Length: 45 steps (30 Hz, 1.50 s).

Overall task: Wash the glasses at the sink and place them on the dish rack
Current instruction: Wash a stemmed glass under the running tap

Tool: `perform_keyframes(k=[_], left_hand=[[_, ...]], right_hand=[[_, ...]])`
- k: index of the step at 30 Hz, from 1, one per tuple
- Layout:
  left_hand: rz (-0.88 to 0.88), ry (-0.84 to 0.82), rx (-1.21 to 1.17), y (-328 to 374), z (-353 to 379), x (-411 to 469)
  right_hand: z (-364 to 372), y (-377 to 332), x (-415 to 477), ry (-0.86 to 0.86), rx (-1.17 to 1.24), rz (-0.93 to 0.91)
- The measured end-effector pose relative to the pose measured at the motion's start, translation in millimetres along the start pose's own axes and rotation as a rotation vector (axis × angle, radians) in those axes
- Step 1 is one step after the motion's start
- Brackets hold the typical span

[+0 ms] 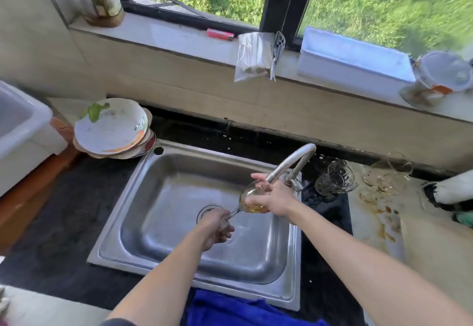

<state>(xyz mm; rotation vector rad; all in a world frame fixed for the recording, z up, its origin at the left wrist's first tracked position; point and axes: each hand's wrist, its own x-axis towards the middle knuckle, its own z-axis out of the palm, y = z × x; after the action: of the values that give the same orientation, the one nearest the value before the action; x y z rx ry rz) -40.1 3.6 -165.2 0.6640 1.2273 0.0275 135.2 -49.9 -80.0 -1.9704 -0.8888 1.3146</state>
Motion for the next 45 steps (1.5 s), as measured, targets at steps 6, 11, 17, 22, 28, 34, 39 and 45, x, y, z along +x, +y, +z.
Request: perform_keyframes(k=[6, 11, 17, 22, 28, 34, 39, 45], left_hand=[[0.171, 0.114, -0.264, -4, -4, 7], [0.053, 0.099, -0.068, -3, -10, -2], [0.185, 0.150, -0.334, 3, 3, -2], [0.082, 0.072, -0.136, 7, 6, -8], [0.157, 0.093, -0.320, 9, 14, -1], [0.017, 0.027, -0.157, 1, 14, -4], [0.135, 0.088, -0.286, 6, 14, 0], [0.029, 0.015, -0.244, 10, 11, -3]], right_hand=[[13, 0, 2, 0.112, -0.043, 0.052], [8, -6, 1, -0.068, -0.046, -0.067], [9, -2, 3, 0.136, 0.134, 0.014], [-5, 4, 7, -0.001, 0.099, -0.078], [-4, 3, 2, 0.100, 0.045, -0.043], [-11, 1, 2, 0.003, 0.098, -0.080], [-10, -2, -3, 0.026, 0.048, -0.040], [-15, -4, 4, 0.016, 0.050, -0.042]])
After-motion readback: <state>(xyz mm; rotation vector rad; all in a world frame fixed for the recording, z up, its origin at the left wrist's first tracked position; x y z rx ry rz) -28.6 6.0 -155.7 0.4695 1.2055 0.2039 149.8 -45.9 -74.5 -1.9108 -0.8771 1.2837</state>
